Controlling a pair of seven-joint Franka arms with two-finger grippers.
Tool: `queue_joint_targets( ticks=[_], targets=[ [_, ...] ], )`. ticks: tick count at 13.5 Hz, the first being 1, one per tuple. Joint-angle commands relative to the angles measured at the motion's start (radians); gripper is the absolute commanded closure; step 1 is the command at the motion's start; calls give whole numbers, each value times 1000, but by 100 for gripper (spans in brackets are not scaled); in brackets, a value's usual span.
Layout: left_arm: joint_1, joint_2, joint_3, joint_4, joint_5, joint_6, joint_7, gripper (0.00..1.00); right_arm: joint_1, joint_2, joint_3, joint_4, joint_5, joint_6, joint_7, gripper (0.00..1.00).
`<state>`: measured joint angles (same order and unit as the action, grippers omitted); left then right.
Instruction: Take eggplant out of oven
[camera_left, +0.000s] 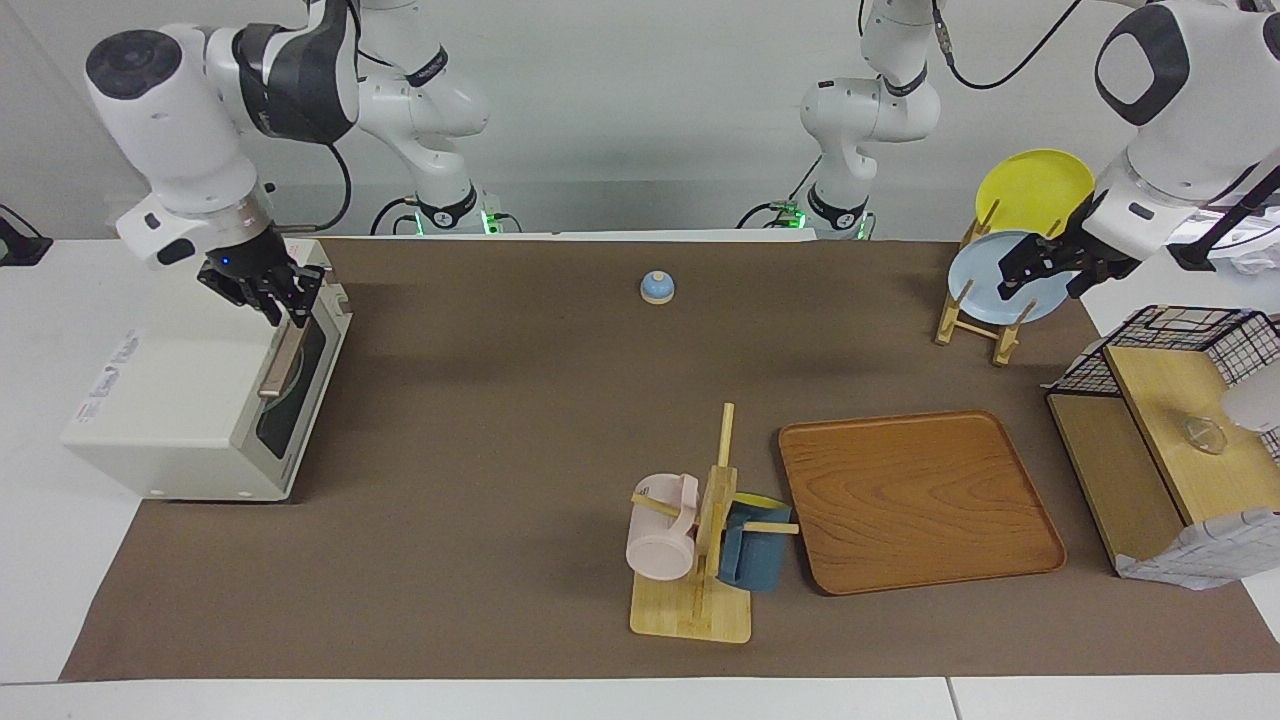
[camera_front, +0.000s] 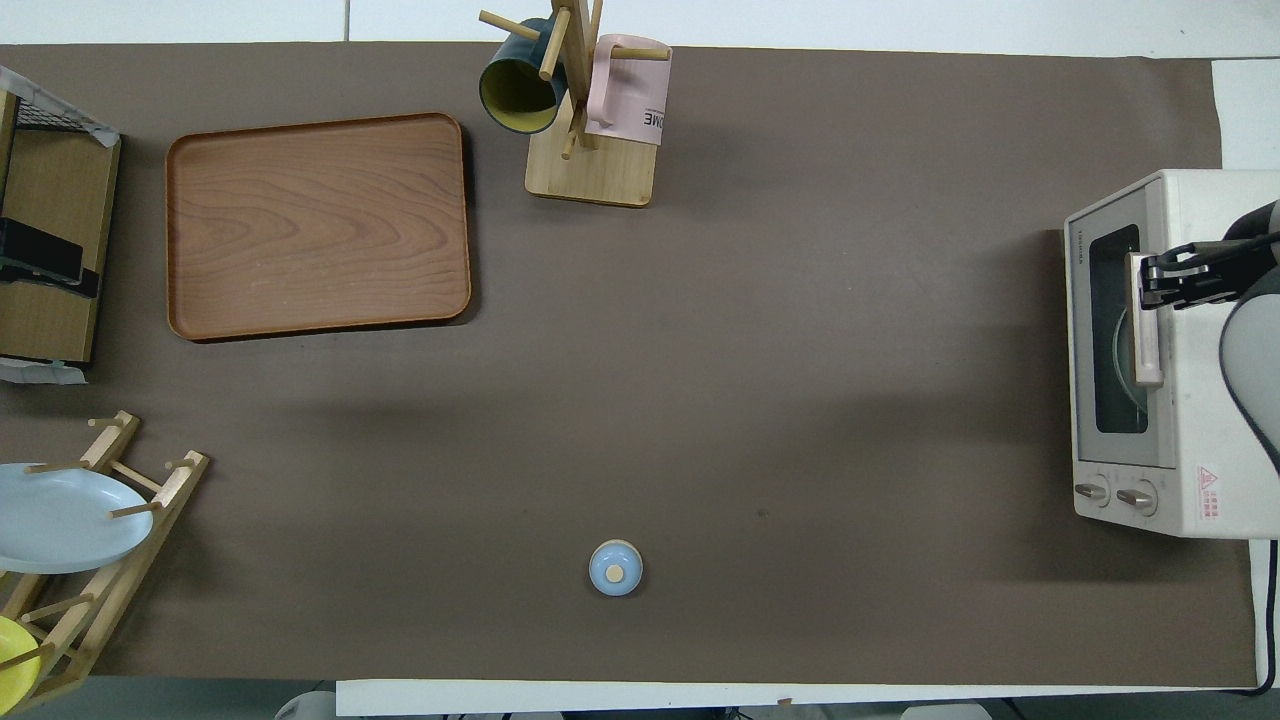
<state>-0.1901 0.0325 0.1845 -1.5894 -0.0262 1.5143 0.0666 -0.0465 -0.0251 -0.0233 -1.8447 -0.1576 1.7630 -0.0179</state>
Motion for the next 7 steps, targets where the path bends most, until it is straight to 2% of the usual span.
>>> queue_joint_targets(
  ticks=[1, 7],
  targets=[
    [3, -17, 3, -12, -3, -13, 16, 0, -9, 25, 3, -27, -60, 26, -1, 100],
    [3, -17, 3, -12, -3, -13, 16, 0, -6, 27, 5, -103, -143, 79, 3, 100]
  ],
)
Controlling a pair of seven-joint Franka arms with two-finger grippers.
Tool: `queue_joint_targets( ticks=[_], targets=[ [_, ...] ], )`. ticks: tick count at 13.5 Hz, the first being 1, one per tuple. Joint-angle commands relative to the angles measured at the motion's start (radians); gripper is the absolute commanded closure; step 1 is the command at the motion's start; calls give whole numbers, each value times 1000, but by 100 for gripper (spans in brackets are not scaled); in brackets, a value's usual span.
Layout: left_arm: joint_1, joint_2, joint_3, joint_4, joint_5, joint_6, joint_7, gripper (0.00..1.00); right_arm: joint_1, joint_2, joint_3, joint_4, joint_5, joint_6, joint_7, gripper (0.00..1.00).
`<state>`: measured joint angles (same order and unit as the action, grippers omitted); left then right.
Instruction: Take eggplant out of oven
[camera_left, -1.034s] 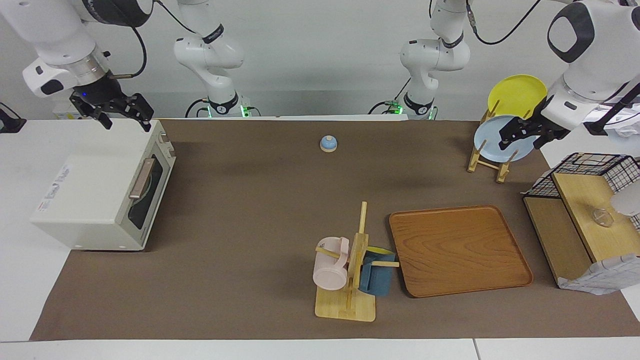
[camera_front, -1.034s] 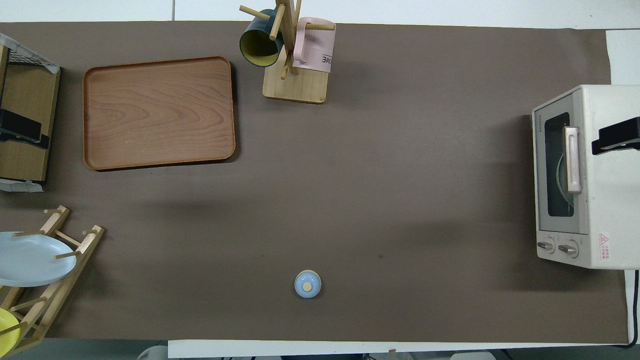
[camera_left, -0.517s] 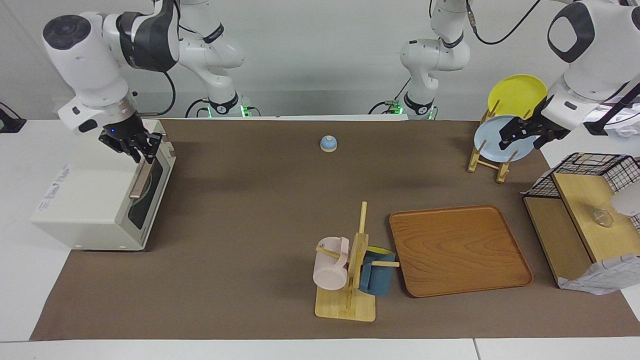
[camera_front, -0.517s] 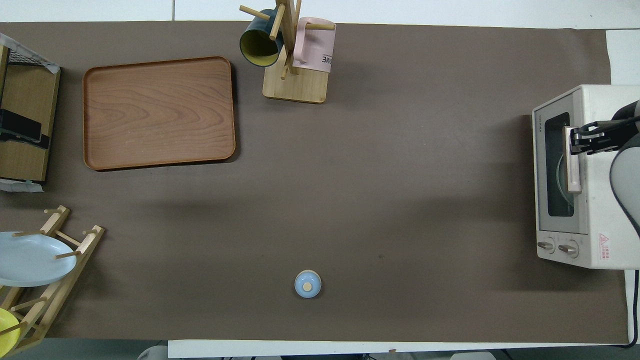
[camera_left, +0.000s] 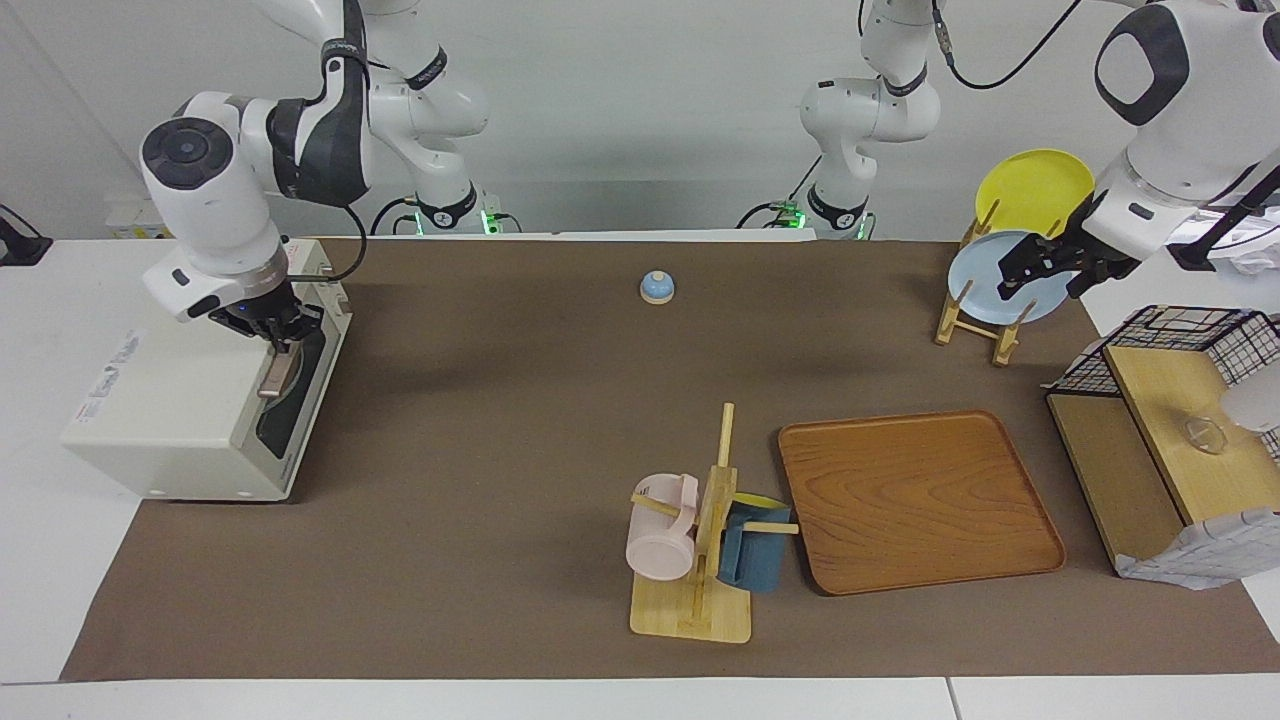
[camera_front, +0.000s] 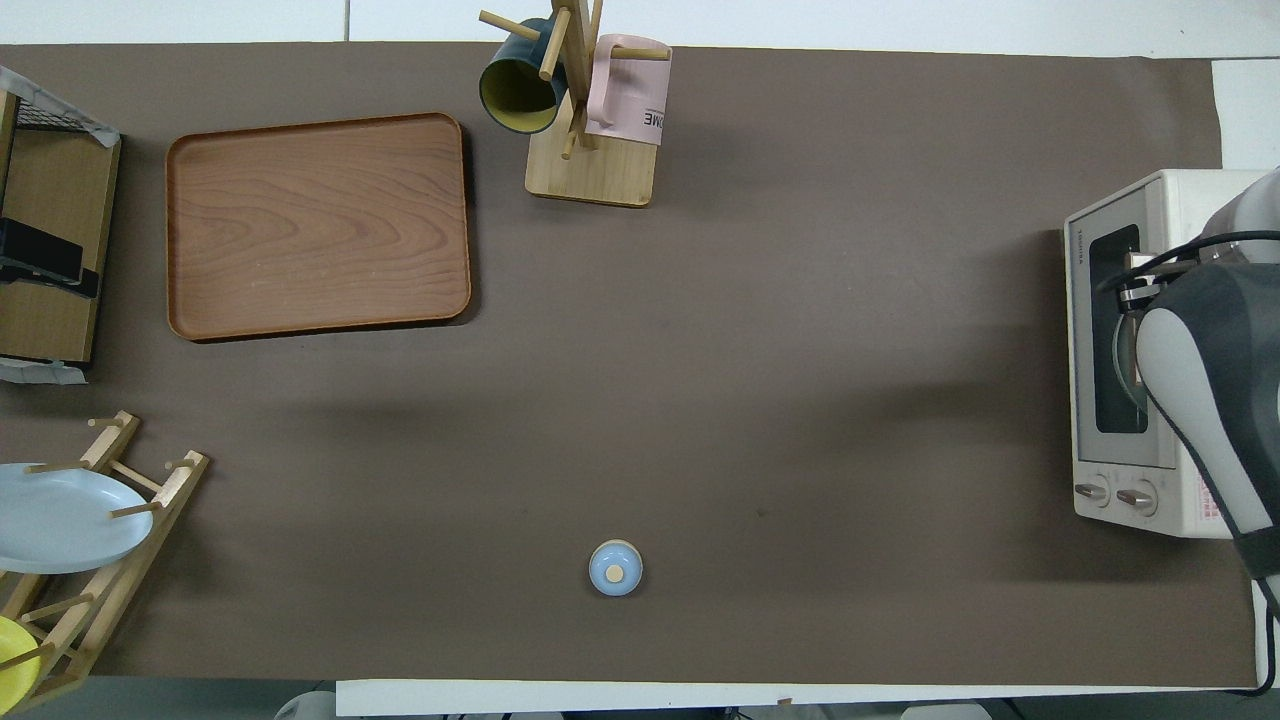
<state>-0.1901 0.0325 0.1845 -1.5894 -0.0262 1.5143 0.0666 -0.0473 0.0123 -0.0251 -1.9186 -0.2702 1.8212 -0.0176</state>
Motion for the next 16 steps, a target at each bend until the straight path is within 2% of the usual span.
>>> queue_joint_targets(
  ticks=[1, 5, 11, 15, 16],
  targets=[
    [3, -17, 3, -12, -3, -13, 16, 0, -2, -9, 8, -33, -30, 27, 7, 100],
    [3, -17, 3, -12, -3, -13, 16, 0, 64, 50, 8, -85, -7, 159, 89, 100],
    [3, -17, 3, -12, -3, -13, 16, 0, 144, 214, 8, -80, 112, 357, 175, 100],
    [3, -17, 3, -12, -3, -13, 16, 0, 174, 262, 10, -86, 149, 394, 238, 100],
    [3, -17, 3, -12, -3, -13, 16, 0, 202, 270, 8, -91, 196, 409, 275, 97]
  ],
)
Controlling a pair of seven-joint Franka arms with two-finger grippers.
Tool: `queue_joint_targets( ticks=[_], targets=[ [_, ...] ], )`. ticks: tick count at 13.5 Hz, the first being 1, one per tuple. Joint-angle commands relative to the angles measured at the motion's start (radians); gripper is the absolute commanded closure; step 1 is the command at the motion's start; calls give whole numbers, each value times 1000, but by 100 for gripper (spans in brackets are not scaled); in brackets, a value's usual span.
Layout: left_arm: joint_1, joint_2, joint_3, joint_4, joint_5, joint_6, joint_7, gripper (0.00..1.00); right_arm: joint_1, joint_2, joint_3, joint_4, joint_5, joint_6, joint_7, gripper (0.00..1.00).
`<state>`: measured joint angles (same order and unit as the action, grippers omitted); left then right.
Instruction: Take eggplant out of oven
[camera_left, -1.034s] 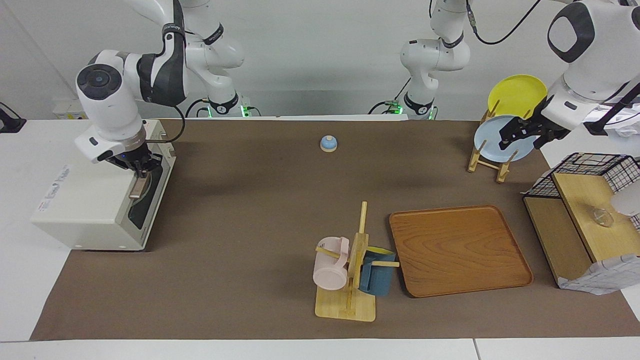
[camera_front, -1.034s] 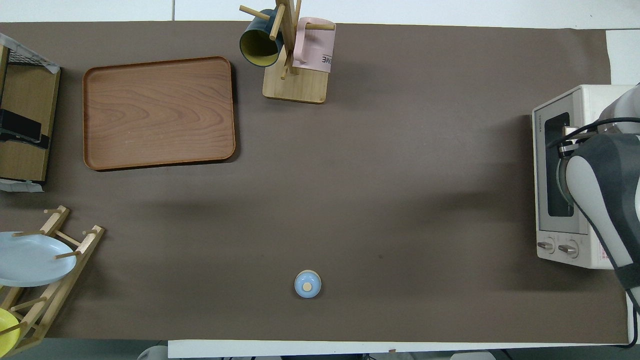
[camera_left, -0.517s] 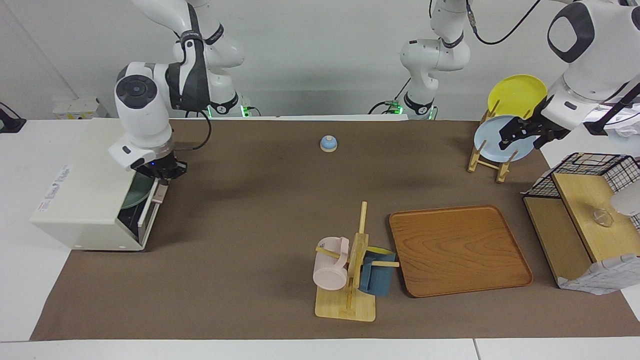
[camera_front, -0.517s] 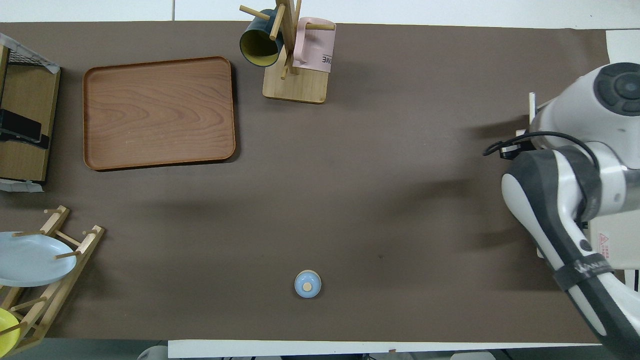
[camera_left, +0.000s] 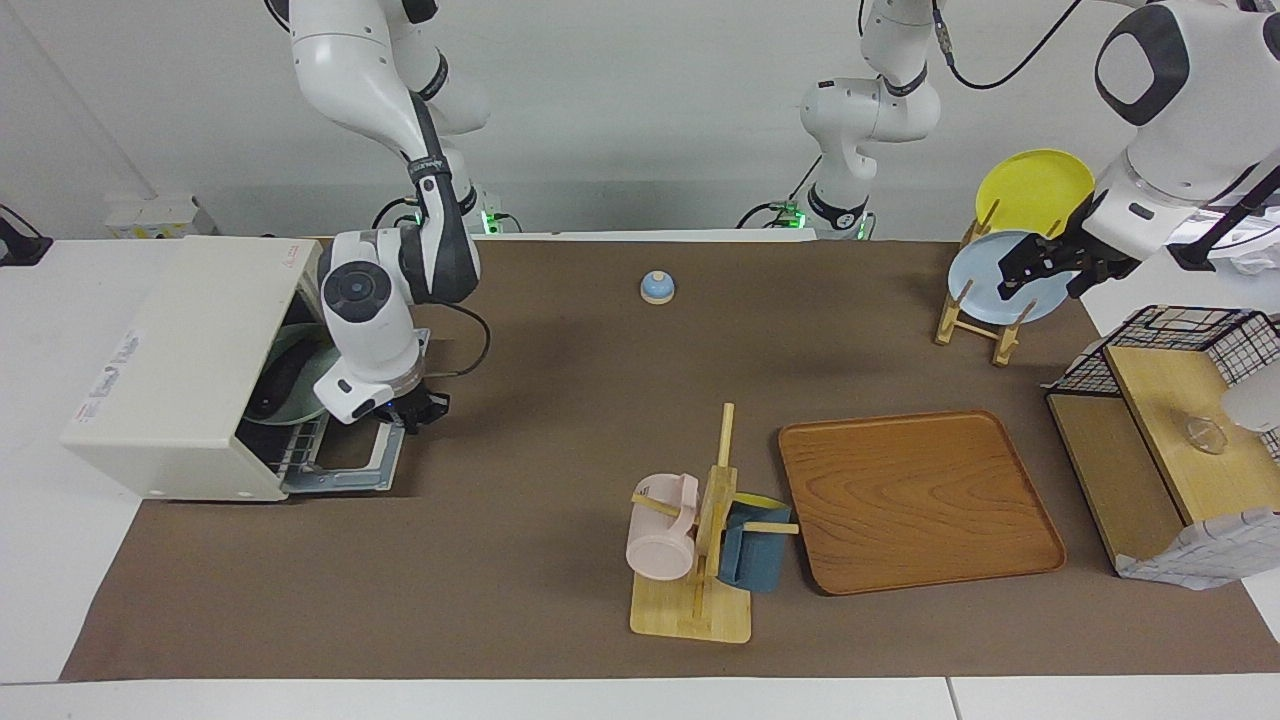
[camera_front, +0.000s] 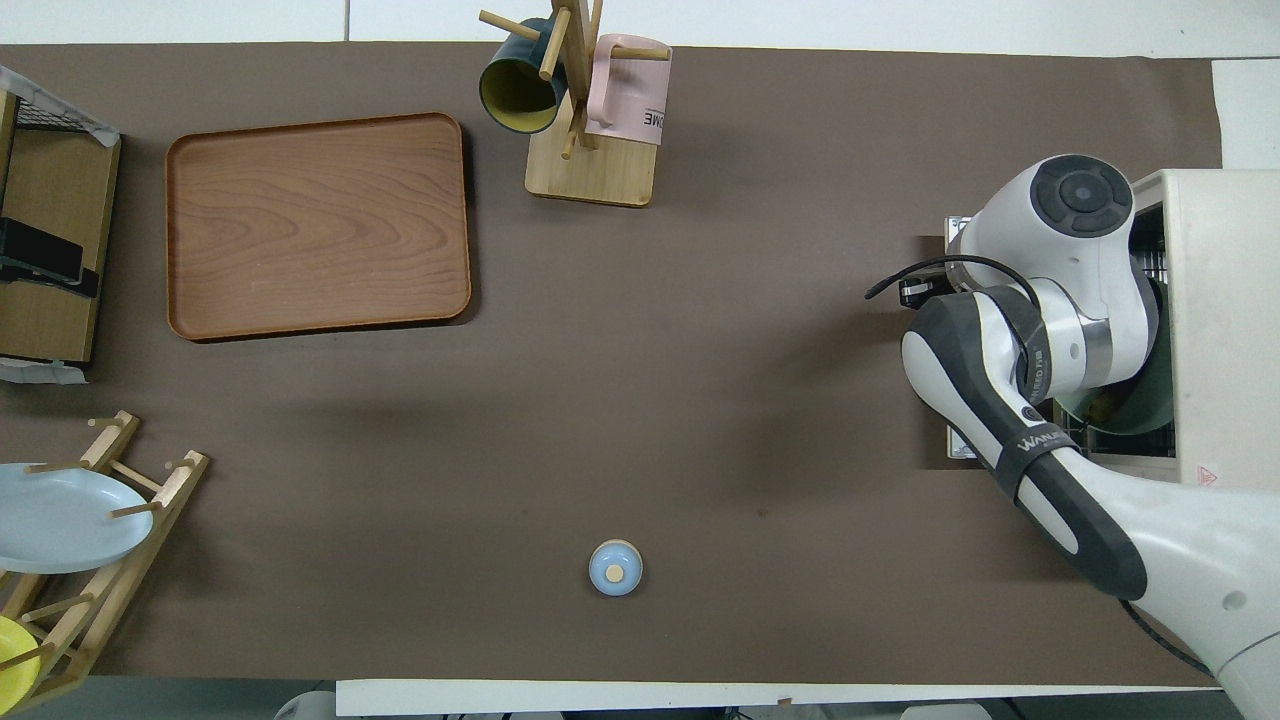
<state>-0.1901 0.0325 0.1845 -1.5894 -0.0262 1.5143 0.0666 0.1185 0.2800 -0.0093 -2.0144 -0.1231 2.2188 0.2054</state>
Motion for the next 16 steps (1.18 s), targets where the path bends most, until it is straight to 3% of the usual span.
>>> queue_joint_targets(
  ticks=[1, 2, 3, 5, 7, 12, 15, 16],
  targets=[
    [3, -17, 3, -12, -3, -13, 16, 0, 50, 4, -8, 14, 103, 10, 67, 92],
    [3, -17, 3, -12, -3, -13, 16, 0, 56, 2, -6, 41, 182, -2, 71, 80],
    [3, -17, 3, -12, -3, -13, 16, 0, 61, -13, -8, 80, 201, -55, 71, 62],
    [3, -17, 3, -12, -3, -13, 16, 0, 41, -100, -20, 100, 198, -148, 80, 40],
    [3, -17, 3, -12, -3, -13, 16, 0, -37, -134, -20, 99, 156, -214, 86, 29],
    [3, -17, 3, -12, -3, -13, 16, 0, -166, -176, -17, -13, 123, -211, 78, 30],
    [3, -17, 3, -12, -3, -13, 16, 0, -174, -188, -17, -52, 123, -191, 77, 42],
    [3, -17, 3, -12, -3, -13, 16, 0, -174, -197, -17, -76, 109, -167, 60, 50]
  ],
)
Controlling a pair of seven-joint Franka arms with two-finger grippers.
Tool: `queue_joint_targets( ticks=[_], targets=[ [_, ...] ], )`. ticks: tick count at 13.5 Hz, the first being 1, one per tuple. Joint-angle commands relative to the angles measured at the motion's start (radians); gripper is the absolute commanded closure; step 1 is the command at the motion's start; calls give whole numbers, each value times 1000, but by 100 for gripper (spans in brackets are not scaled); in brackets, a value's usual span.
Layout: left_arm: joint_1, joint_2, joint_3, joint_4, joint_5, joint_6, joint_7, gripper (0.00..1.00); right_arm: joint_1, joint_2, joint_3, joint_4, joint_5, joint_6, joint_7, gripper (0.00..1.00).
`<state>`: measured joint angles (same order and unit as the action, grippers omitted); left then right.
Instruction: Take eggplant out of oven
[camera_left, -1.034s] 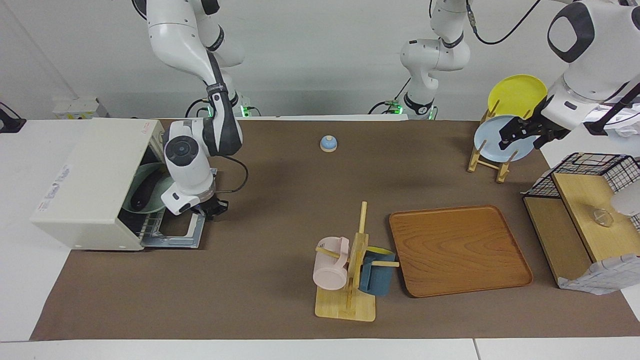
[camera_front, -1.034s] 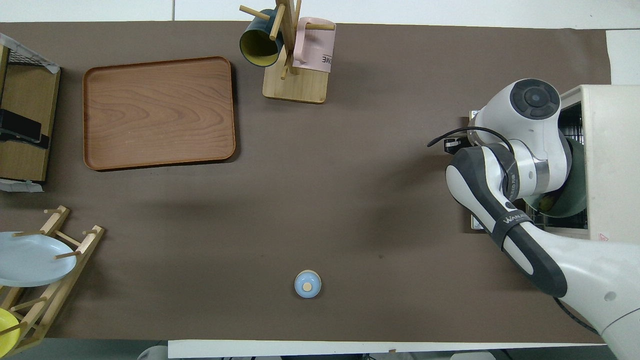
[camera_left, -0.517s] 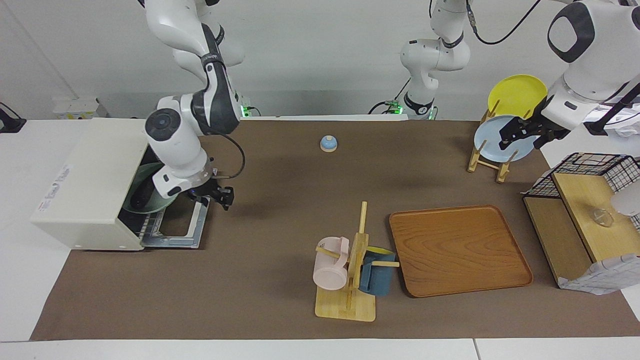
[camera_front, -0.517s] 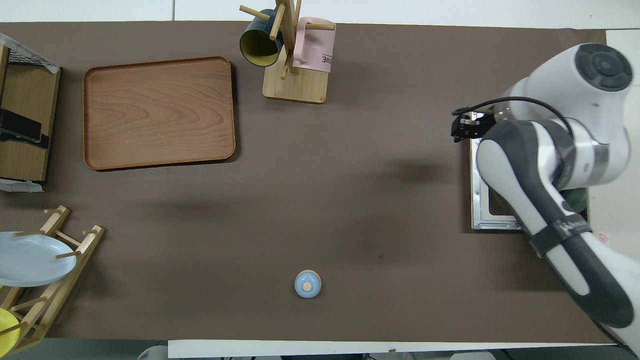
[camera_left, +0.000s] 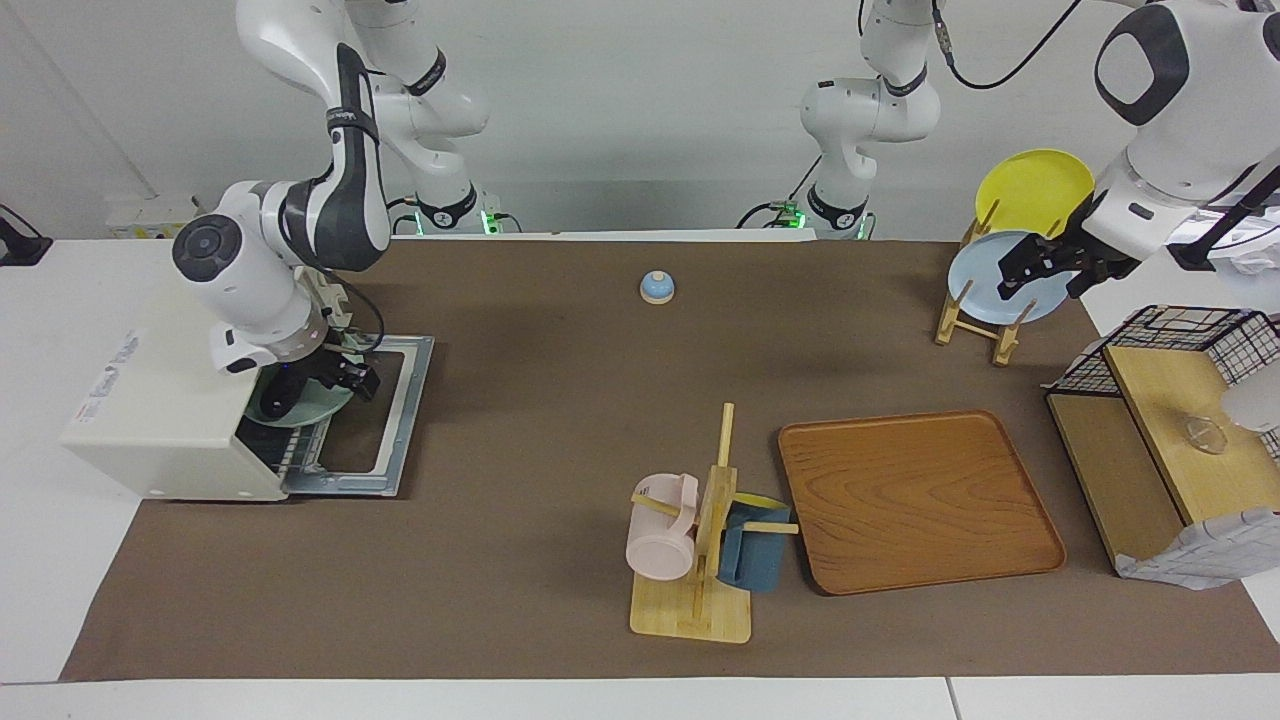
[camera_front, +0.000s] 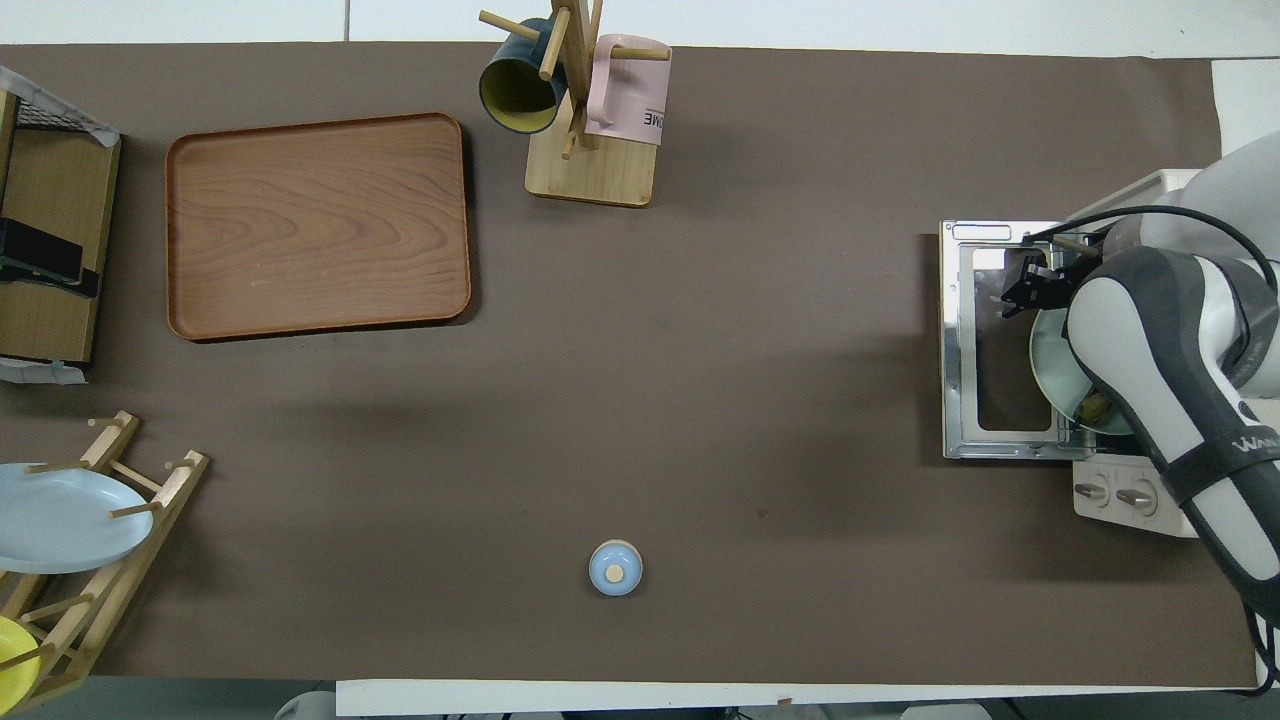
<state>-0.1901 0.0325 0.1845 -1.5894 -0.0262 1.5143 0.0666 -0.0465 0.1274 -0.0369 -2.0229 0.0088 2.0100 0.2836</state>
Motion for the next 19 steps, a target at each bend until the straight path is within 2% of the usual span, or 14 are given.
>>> queue_joint_targets(
  ticks=[1, 3, 4, 5, 6, 7, 10, 12, 15, 17, 19],
  targets=[
    [3, -17, 3, -12, -3, -13, 16, 0, -10, -45, 11, -97, -58, 76, -61, 56],
    [3, -17, 3, -12, -3, -13, 16, 0, -9, -40, 11, -128, -73, 127, -70, 62],
    [3, -17, 3, -12, -3, -13, 16, 0, -7, -35, 11, -140, -75, 145, -70, 74],
    [3, -17, 3, -12, -3, -13, 16, 0, 3, -34, 11, -137, -93, 145, -76, 91],
    [3, -17, 3, -12, -3, -13, 16, 0, 26, -31, 14, -119, -152, 129, -76, 100],
    [3, -17, 3, -12, -3, -13, 16, 0, 75, -14, 14, -70, -196, 72, -75, 100],
    [3, -17, 3, -12, -3, -13, 16, 0, 152, 41, 15, 137, -201, -143, -66, 100],
    [3, -17, 3, -12, -3, -13, 16, 0, 177, 66, 20, 202, -193, -184, -64, 100],
    [3, -17, 3, -12, -3, -13, 16, 0, 321, 93, 20, 269, -129, -213, 79, 100],
    [3, -17, 3, -12, -3, -13, 16, 0, 433, 191, 20, 387, -113, -269, 240, 100],
    [3, -17, 3, -12, -3, -13, 16, 0, 528, 331, 20, 568, -12, -330, 404, 100]
  ],
)
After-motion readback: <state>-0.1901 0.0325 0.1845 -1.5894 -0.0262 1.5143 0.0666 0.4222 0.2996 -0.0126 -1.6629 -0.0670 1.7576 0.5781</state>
